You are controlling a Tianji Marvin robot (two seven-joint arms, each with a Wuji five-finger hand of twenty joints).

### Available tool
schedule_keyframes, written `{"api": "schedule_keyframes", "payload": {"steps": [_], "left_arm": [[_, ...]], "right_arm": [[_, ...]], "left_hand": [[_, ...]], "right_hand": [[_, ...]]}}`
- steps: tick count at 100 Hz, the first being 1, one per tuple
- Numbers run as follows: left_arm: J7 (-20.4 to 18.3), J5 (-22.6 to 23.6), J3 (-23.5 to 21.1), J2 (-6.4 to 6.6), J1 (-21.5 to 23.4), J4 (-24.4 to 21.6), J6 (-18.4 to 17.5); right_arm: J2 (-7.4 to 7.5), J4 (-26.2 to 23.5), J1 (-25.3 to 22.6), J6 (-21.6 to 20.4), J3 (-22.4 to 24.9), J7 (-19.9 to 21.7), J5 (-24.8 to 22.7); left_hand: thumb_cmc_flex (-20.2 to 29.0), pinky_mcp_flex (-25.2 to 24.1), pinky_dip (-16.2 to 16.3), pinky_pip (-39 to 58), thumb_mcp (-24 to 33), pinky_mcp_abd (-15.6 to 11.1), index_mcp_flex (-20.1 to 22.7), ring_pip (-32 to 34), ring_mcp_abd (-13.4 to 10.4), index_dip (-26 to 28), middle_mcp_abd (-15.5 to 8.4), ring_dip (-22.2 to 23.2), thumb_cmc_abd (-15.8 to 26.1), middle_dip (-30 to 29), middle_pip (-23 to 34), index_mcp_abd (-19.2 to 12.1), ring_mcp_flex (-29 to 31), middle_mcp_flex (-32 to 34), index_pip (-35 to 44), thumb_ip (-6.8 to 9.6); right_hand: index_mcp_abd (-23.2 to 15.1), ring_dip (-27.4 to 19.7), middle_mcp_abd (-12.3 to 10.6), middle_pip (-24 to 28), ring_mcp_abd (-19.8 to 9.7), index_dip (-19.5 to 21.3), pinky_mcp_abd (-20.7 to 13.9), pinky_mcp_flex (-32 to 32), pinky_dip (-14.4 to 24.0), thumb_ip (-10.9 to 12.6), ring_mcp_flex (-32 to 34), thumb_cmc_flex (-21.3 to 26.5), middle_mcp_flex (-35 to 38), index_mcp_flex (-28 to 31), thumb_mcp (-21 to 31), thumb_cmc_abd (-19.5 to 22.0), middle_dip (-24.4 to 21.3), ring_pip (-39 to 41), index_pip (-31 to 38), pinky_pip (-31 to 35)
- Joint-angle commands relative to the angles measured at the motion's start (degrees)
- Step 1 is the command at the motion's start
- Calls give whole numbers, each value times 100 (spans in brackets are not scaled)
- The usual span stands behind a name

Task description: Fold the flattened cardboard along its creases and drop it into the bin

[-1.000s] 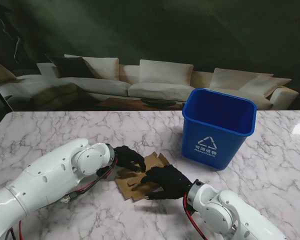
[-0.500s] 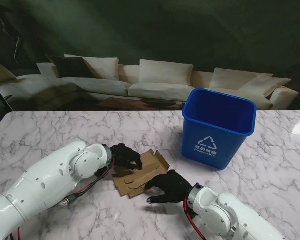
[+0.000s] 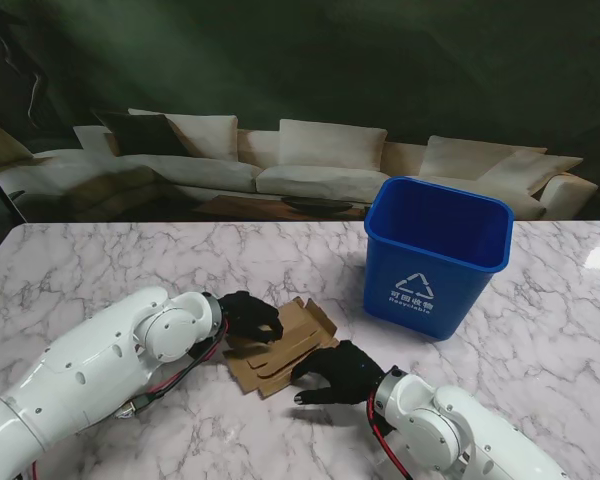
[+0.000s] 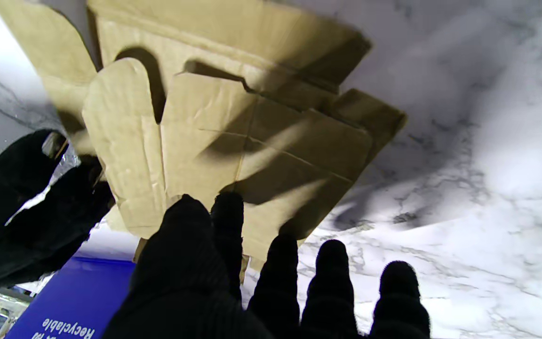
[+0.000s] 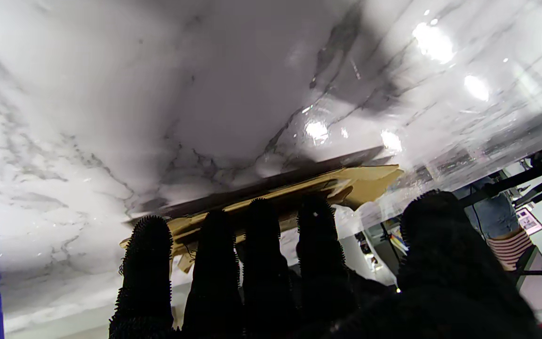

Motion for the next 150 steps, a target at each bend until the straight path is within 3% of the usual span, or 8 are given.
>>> {"api": "schedule_keyframes", "payload": {"steps": [1, 25, 43, 60, 85, 110, 131, 150], "left_arm": [[-129, -60, 35, -25, -65, 85, -13], [-103, -120, 263, -42, -208, 215, 28], [-127, -155, 323, -41, -241, 224, 55], [-112, -177, 378, -48, -275, 252, 42], [-92, -137, 287, -46, -208, 212, 45], [-9, 44, -207, -47, 114, -55, 84], [84, 5, -541, -80, 317, -183, 212], [206, -146, -591, -136, 331, -116, 415]], "right_arm": [[-6, -95, -104, -41, 52, -85, -55], [-40, -238, -163, -151, 145, -339, -203], [-10, -140, 48, -144, -33, -114, -137], [30, 51, 297, -108, -268, 159, -42], [52, 234, 427, -39, -451, 334, 128], [59, 371, 502, 75, -598, 398, 215], [53, 475, 566, 142, -694, 388, 260], [53, 522, 604, 161, -750, 394, 278]], "left_hand": [[20, -20, 124, -98, 60, 45, 151, 20, 43, 50, -87, 2, 170, 52, -33, -88, -71, -141, 48, -10], [40, -27, 126, -109, 66, 35, 180, 17, 45, 65, -99, 4, 164, 58, -23, -99, -71, -127, 56, -11], [41, -22, 126, -113, 62, 37, 176, 18, 41, 62, -101, 5, 173, 60, -17, -93, -65, -113, 46, -15], [65, -21, 124, -119, 66, 33, 181, 19, 41, 66, -100, 6, 169, 60, -16, -103, -59, -105, 47, -14], [31, -41, 118, -134, 56, 12, 147, -2, 37, 52, -43, -2, 198, 59, -19, 14, -112, -106, 15, -14], [-87, 43, 129, -101, 47, 23, 15, 32, 60, 11, 51, 11, 258, 51, -66, 193, -60, -198, -121, -7], [-470, 578, 396, 534, 41, -68, -584, 283, 289, -465, 500, 226, 570, 19, -201, 610, 333, -496, -831, 71], [-659, 672, 362, 1956, 43, -374, -1714, 618, 640, -1012, 1105, 470, 508, -14, -195, 1194, 629, -400, -1282, 98]], "right_hand": [[-22, 141, -6, 170, 128, 124, 114, 26, 120, 73, 132, -180, 21, 87, -34, 177, 82, 144, 137, 141], [-49, -12, -71, -12, -73, 147, 34, -92, 155, 78, -233, -164, -401, -8, -26, 163, -2, -82, 162, 94], [-43, -642, -294, -680, -561, -46, -227, -489, -293, 66, -753, -246, -880, -352, -47, 194, -325, -1077, -110, -754], [73, -799, -362, -1273, -726, -235, -339, -635, -642, 52, -1029, -317, -980, -602, -63, 228, -608, -1130, -317, -1201], [98, -757, -324, -689, -622, -187, -263, -533, -693, 47, -693, -330, -557, -438, -72, 236, -297, -1090, -208, -1116], [175, -732, -214, -643, -544, -171, -211, -411, -578, 46, -545, -315, -566, -315, -74, 233, -281, -1075, -191, -871], [207, -733, -170, -698, -531, -184, -247, -456, -567, 46, -602, -309, -603, -328, -81, 244, -310, -1091, -235, -870], [211, -740, -162, -712, -532, -185, -264, -501, -588, 48, -664, -301, -635, -337, -86, 256, -317, -1098, -253, -924]]}}
